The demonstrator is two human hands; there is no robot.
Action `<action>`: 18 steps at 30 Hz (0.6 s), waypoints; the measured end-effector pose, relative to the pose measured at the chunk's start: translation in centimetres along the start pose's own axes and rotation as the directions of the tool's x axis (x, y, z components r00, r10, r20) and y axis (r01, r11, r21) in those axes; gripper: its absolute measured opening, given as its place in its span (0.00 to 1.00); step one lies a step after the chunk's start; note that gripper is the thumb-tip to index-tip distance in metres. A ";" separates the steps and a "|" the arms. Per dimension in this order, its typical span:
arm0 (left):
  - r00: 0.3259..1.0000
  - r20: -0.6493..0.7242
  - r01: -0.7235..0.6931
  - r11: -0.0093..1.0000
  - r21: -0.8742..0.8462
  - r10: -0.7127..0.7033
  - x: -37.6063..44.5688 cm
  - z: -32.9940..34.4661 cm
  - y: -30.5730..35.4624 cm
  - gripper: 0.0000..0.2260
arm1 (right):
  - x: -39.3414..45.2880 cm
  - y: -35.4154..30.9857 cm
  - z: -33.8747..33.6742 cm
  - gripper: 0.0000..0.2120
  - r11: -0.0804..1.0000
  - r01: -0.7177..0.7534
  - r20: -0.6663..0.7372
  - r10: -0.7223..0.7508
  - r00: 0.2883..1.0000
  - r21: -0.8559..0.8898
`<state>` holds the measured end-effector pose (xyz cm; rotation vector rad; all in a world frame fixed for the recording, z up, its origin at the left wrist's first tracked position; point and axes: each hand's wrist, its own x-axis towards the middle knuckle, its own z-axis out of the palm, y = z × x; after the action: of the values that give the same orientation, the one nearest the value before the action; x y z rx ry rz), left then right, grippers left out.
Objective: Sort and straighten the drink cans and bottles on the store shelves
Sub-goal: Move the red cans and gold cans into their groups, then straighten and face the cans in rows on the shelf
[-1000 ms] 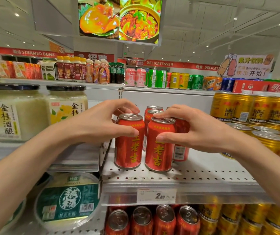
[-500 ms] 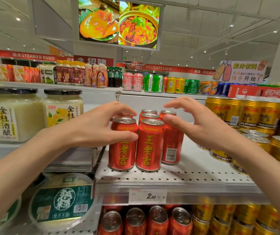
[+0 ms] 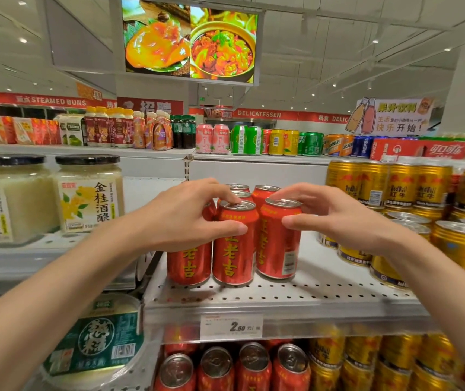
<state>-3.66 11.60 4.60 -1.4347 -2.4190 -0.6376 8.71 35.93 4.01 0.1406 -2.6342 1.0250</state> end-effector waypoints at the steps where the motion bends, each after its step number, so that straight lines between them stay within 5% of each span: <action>1: 1.000 -0.002 -0.004 1.000 0.001 0.004 0.0 0.0 0.0 0.25 | -0.2 -0.1 0.0 0.17 0.999 0.001 0.014 -0.001 1.000 0.036; 9: 1.000 -0.013 0.000 0.999 0.034 0.001 -0.1 0.2 0.1 0.28 | -0.1 -0.2 1.2 0.31 0.982 -0.064 -0.152 0.037 0.988 -0.176; 15: 1.000 -0.009 -0.002 0.999 0.042 0.002 -0.2 0.1 0.1 0.27 | -0.7 0.7 0.2 0.23 0.990 0.035 -0.006 -0.034 0.999 0.137; 18: 1.000 -0.008 0.002 0.999 0.041 -0.001 -0.2 0.1 0.1 0.29 | -0.8 0.7 0.5 0.24 0.992 0.023 0.019 -0.025 1.000 0.120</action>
<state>-3.49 11.57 4.42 -1.4115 -2.4129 -0.5899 9.23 36.12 2.97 0.2099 -2.5823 1.1802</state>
